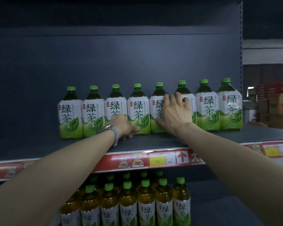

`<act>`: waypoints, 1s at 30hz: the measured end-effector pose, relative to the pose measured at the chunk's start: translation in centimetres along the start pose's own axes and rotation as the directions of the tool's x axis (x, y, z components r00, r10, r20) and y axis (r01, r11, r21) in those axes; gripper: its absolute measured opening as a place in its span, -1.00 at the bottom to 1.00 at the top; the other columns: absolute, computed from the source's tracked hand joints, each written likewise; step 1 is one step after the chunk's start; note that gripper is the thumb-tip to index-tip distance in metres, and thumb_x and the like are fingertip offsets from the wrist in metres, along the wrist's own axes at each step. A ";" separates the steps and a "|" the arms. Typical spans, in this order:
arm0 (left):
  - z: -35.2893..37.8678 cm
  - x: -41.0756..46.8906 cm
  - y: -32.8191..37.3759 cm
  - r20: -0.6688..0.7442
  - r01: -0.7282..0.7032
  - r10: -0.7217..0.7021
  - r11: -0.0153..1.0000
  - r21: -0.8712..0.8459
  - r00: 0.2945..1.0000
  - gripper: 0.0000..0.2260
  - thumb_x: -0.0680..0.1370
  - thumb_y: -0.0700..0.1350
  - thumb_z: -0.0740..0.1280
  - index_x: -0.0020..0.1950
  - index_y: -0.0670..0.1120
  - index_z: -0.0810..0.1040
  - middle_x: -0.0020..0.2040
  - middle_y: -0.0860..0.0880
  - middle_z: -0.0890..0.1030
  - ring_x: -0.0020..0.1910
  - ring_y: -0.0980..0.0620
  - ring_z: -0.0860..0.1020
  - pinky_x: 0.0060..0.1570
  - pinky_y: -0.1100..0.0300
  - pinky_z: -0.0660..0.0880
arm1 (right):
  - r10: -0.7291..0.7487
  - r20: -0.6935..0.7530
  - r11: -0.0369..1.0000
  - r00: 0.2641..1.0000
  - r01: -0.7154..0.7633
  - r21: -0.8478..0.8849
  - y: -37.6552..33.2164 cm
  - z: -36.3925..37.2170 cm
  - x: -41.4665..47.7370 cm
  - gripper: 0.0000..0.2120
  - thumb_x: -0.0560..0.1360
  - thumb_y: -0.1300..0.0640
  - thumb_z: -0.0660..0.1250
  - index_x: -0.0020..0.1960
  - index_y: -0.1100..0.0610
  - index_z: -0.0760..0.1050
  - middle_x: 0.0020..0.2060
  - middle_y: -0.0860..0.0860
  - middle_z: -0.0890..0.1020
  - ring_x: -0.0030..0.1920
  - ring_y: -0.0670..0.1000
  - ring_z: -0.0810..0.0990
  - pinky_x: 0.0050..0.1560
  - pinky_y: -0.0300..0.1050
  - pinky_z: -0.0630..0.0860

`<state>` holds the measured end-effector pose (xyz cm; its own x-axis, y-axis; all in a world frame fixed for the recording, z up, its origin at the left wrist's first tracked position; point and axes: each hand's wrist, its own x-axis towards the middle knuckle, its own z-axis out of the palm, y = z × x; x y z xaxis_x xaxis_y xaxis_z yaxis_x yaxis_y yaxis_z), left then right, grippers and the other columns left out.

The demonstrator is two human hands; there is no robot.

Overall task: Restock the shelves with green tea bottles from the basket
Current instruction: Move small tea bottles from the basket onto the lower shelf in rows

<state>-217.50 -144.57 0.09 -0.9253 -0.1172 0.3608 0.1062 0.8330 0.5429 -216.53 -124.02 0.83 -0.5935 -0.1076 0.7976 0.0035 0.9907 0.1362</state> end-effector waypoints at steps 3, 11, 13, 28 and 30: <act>-0.1 0.0 0.2 0.012 0.032 -0.032 0.999 -0.030 0.999 -0.62 0.51 0.15 0.54 -0.14 -0.20 0.74 -0.36 -0.04 0.71 -0.62 0.10 0.46 -0.45 0.24 0.42 | 0.000 0.009 1.000 1.000 0.000 -0.008 0.0 -0.2 0.0 -0.04 0.50 -0.37 0.38 0.62 0.23 0.15 0.51 0.19 0.38 0.59 0.24 0.20 0.51 0.24 0.23; -0.4 -1.0 0.8 0.008 0.015 -0.016 1.000 0.024 1.000 -0.66 0.57 0.13 0.49 -0.15 -0.16 0.73 -0.44 0.02 0.67 -0.58 0.12 0.49 -0.40 0.23 0.46 | -0.006 0.036 1.000 0.999 0.006 0.006 -0.3 -0.6 -0.3 -0.03 0.55 -0.32 0.34 0.66 0.26 0.03 0.57 0.20 0.30 0.62 0.23 0.14 0.55 0.24 0.19; -0.7 -1.3 1.2 -0.006 -0.004 0.004 0.999 0.036 1.000 -0.66 0.59 0.12 0.47 -0.12 -0.16 0.74 -0.38 0.01 0.71 -0.55 0.12 0.51 -0.33 0.22 0.51 | -0.009 0.032 0.999 0.999 0.008 0.039 -0.1 -0.8 -0.6 -0.08 0.57 -0.29 0.32 0.66 0.24 0.05 0.57 0.19 0.30 0.62 0.22 0.14 0.55 0.23 0.18; 3.6 -3.2 11.3 -0.024 -0.292 0.292 0.956 0.005 0.956 -0.78 0.56 -0.06 0.48 -0.16 -0.20 0.76 -0.18 -0.16 0.75 -0.12 -0.08 0.71 0.01 0.01 0.68 | 0.156 0.085 0.950 0.984 -0.173 0.258 12.9 -1.9 -4.3 -0.29 0.57 -0.11 0.40 0.60 0.09 0.21 0.52 0.14 0.31 0.53 0.23 0.27 0.48 0.24 0.35; 4.7 -3.4 12.3 -0.021 -0.330 0.332 0.942 0.053 0.943 -0.83 0.55 -0.06 0.48 -0.12 -0.15 0.77 -0.13 -0.11 0.75 -0.08 -0.05 0.69 0.04 0.05 0.67 | 0.160 0.114 0.934 0.981 -0.188 0.304 14.5 -1.4 -4.5 -0.17 0.56 -0.10 0.42 0.67 0.07 0.08 0.63 0.13 0.19 0.60 0.23 0.20 0.54 0.23 0.33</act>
<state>-214.77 -131.39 1.99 -0.8298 0.1544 0.5363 0.3863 0.8525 0.3521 -212.67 -109.29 0.06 -0.6730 0.0625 0.7370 -0.1299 0.9709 -0.2010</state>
